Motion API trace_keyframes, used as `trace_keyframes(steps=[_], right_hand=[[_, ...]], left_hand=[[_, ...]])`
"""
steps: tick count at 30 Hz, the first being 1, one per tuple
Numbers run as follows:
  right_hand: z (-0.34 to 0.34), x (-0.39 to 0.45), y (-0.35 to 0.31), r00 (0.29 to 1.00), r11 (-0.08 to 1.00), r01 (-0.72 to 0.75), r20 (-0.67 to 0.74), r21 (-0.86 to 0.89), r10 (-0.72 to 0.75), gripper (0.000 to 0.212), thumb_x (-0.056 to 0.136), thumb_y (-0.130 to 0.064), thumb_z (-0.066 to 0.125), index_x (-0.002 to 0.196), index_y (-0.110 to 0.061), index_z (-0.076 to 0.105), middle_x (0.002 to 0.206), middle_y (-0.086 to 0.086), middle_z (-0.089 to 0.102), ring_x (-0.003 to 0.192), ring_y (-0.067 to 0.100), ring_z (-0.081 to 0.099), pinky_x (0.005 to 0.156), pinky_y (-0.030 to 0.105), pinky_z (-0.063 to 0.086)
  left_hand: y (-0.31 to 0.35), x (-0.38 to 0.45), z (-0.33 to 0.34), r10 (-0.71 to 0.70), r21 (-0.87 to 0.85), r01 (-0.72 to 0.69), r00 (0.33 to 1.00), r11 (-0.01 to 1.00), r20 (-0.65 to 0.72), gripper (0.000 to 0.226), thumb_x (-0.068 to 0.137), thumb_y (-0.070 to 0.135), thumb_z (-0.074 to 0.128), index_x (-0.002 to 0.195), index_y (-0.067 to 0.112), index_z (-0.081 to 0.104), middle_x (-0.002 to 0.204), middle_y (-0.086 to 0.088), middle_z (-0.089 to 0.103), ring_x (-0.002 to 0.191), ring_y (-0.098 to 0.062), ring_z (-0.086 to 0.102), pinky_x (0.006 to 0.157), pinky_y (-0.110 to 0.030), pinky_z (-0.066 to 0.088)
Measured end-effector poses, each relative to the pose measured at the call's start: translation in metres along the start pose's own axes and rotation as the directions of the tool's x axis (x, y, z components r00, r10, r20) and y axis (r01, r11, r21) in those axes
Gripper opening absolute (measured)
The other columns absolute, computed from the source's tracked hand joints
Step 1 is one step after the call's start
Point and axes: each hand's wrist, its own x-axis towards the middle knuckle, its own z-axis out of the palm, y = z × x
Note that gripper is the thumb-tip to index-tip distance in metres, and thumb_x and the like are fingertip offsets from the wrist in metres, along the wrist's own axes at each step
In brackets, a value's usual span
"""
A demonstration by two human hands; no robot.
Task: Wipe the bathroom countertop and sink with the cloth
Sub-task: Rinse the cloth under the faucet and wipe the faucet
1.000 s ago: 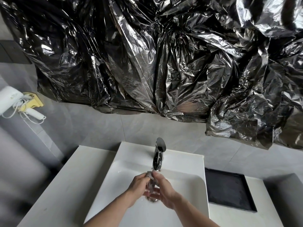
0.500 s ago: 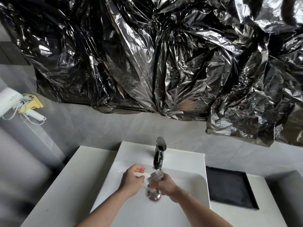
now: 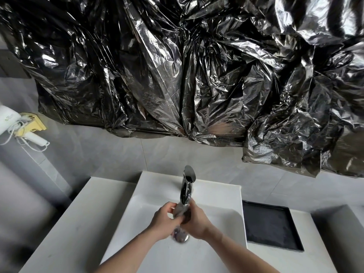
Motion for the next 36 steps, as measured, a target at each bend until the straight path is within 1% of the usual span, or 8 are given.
trace_keyframes(steps=[4,8,13,18,21,25,30,36], right_hand=[[-0.004,-0.007,0.009,0.999,0.999,-0.006,-0.036,0.033,0.007,0.058,0.067,-0.036,0.076,0.120,-0.036,0.052,0.102,-0.009,0.074,0.089,0.008,0.072,0.082,0.026,0.058],[-0.010,-0.005,0.023,0.998,0.994,-0.060,0.017,-0.088,0.062,0.092,0.053,-0.045,0.080,0.136,-0.048,0.039,0.119,-0.011,0.053,0.112,0.011,0.062,0.099,0.018,0.047],[-0.009,-0.002,0.015,0.991,0.991,-0.090,0.086,-0.095,0.098,0.033,0.075,-0.031,0.076,0.103,-0.045,0.063,0.097,-0.016,0.075,0.091,0.001,0.069,0.089,0.025,0.056],[0.001,0.006,0.015,0.983,0.988,-0.154,0.102,-0.012,0.155,0.028,0.068,-0.024,0.080,0.092,-0.020,0.065,0.078,-0.006,0.065,0.068,0.011,0.060,0.068,0.040,0.058],[0.003,0.005,0.006,0.987,0.991,-0.127,0.097,-0.035,0.130,0.029,0.068,-0.029,0.080,0.088,-0.030,0.059,0.081,-0.010,0.065,0.072,0.008,0.059,0.070,0.026,0.052],[-0.001,0.001,0.002,0.995,0.991,-0.072,0.063,-0.115,0.080,0.021,0.079,-0.029,0.069,0.072,-0.047,0.060,0.064,-0.022,0.062,0.061,-0.002,0.054,0.068,0.020,0.044],[-0.006,-0.001,-0.001,1.000,0.993,-0.021,-0.021,-0.116,0.018,0.014,0.087,-0.040,0.061,0.083,-0.032,0.071,0.071,-0.020,0.066,0.066,-0.004,0.058,0.068,0.013,0.044],[-0.004,0.002,0.003,0.986,0.975,0.122,-0.094,-0.185,-0.141,0.033,0.094,-0.016,0.062,0.065,-0.010,0.047,0.070,-0.032,0.058,0.081,-0.009,0.051,0.098,0.008,0.033]], left_hand=[[0.002,0.007,0.004,-0.052,-0.097,0.045,0.996,0.994,-0.070,0.005,0.091,0.026,0.070,0.096,0.024,0.070,0.094,-0.007,0.073,0.075,-0.019,0.069,0.062,-0.034,0.063],[0.009,0.009,0.013,-0.142,-0.314,0.126,0.990,0.941,-0.028,0.022,0.099,0.030,0.061,0.095,0.013,0.074,0.092,-0.013,0.075,0.088,-0.026,0.074,0.070,-0.048,0.065],[0.015,0.008,0.013,-0.227,-0.442,0.231,0.972,0.867,0.063,0.027,0.102,0.026,0.055,0.099,0.008,0.076,0.092,-0.012,0.079,0.084,-0.025,0.076,0.071,-0.040,0.064],[0.003,0.006,0.003,-0.153,-0.170,0.159,0.987,0.972,0.050,0.030,0.079,0.002,0.073,0.098,0.025,0.075,0.104,-0.004,0.076,0.094,-0.025,0.075,0.072,-0.035,0.065],[0.006,0.001,-0.003,-0.085,0.041,0.082,0.992,0.996,0.088,0.032,0.081,0.009,0.062,0.098,0.033,0.074,0.101,0.010,0.074,0.093,-0.022,0.073,0.062,-0.029,0.060],[0.015,0.001,-0.020,0.052,0.496,-0.080,0.996,0.864,0.070,0.018,0.078,0.033,0.052,0.085,0.035,0.068,0.100,0.017,0.060,0.093,-0.010,0.061,0.087,-0.031,0.052],[0.057,-0.007,-0.033,0.332,0.477,-0.218,0.928,0.852,-0.168,0.035,0.083,0.017,0.057,0.110,0.037,0.066,0.116,0.022,0.055,0.088,0.003,0.060,0.084,-0.020,0.047],[0.096,-0.007,-0.027,0.476,0.547,-0.446,0.874,0.708,0.095,0.078,0.080,0.010,0.049,0.153,0.036,0.037,0.160,0.027,0.024,0.145,0.000,0.031,0.118,-0.023,0.031]])
